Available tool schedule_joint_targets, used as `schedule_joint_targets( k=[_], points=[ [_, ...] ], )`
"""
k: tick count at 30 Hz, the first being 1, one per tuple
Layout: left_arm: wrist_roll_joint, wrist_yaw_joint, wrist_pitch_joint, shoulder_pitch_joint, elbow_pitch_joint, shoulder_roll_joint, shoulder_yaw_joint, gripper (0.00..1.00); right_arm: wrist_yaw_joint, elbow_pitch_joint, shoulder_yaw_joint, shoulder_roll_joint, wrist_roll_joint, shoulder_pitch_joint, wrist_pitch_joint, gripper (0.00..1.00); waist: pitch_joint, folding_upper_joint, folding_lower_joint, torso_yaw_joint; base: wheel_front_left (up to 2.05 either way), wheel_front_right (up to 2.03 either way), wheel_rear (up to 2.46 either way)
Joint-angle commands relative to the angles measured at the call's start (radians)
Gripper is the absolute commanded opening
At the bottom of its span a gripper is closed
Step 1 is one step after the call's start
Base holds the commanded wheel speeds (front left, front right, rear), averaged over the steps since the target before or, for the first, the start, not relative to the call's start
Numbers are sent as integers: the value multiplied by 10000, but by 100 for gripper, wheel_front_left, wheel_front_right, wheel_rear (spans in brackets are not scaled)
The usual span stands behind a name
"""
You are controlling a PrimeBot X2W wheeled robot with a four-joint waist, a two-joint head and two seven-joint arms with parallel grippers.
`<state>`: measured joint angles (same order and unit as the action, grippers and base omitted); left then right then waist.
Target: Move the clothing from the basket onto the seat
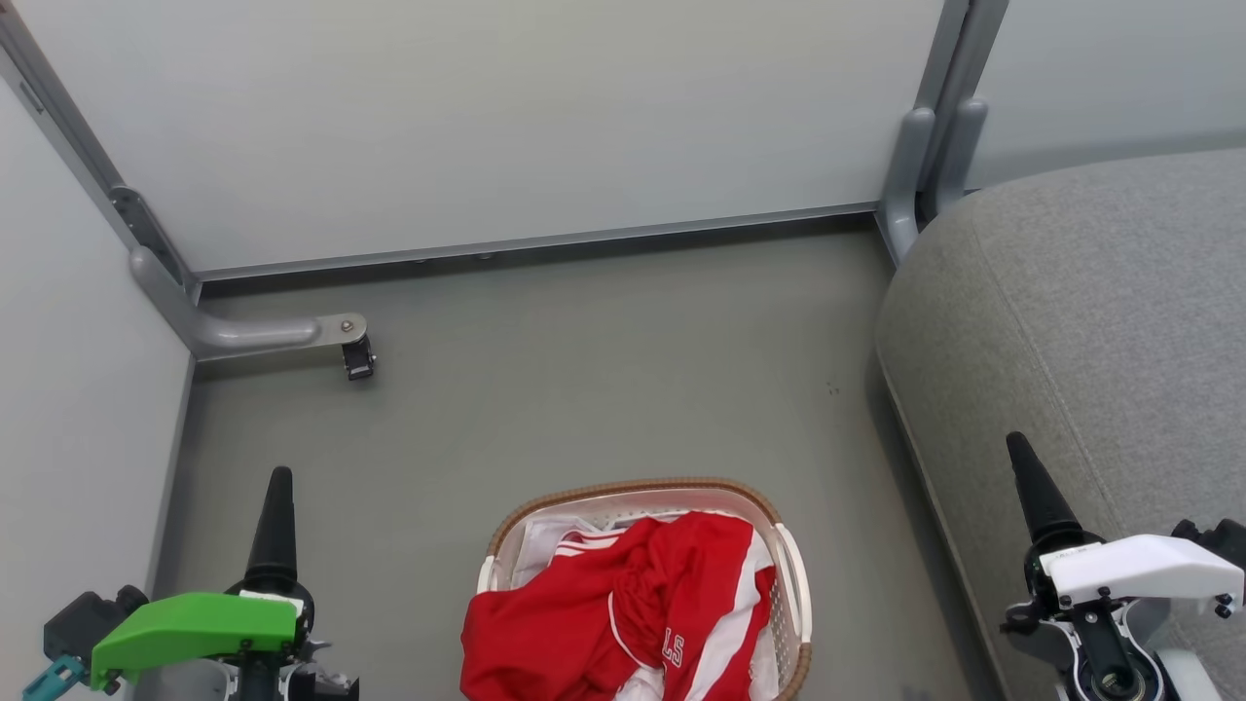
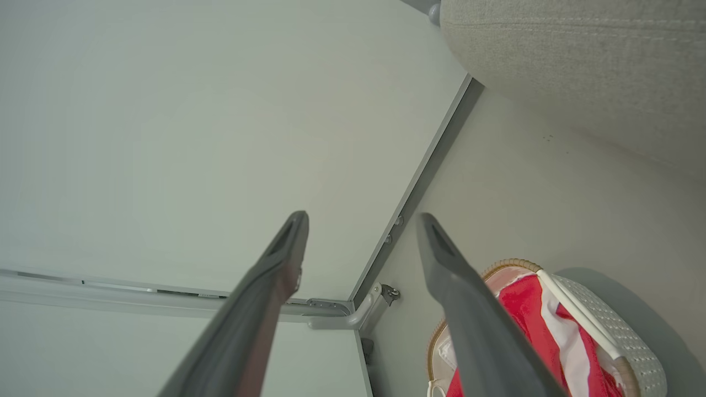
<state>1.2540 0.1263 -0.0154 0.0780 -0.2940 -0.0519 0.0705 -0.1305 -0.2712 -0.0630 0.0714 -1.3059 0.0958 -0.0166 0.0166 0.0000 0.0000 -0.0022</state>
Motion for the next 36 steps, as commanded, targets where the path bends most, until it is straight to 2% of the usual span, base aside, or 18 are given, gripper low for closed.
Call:
schedule_joint_targets(
  k=[1,20,36],
  points=[
    [-532,24,112,310,169,-146,-20,100,-2,185,7,95,457,347,121,100,13,0,0,-8,0,0,0],
    [-4091,-50,821,119,137,-184,-388,100,-3,228,341,213,3881,191,832,100,106,0,0,29,0,0,0],
    [-6280,-367,1323,-2,-200,-337,-700,100,-3,90,519,268,6064,172,1332,100,76,0,0,38,0,0,0]
  ],
)
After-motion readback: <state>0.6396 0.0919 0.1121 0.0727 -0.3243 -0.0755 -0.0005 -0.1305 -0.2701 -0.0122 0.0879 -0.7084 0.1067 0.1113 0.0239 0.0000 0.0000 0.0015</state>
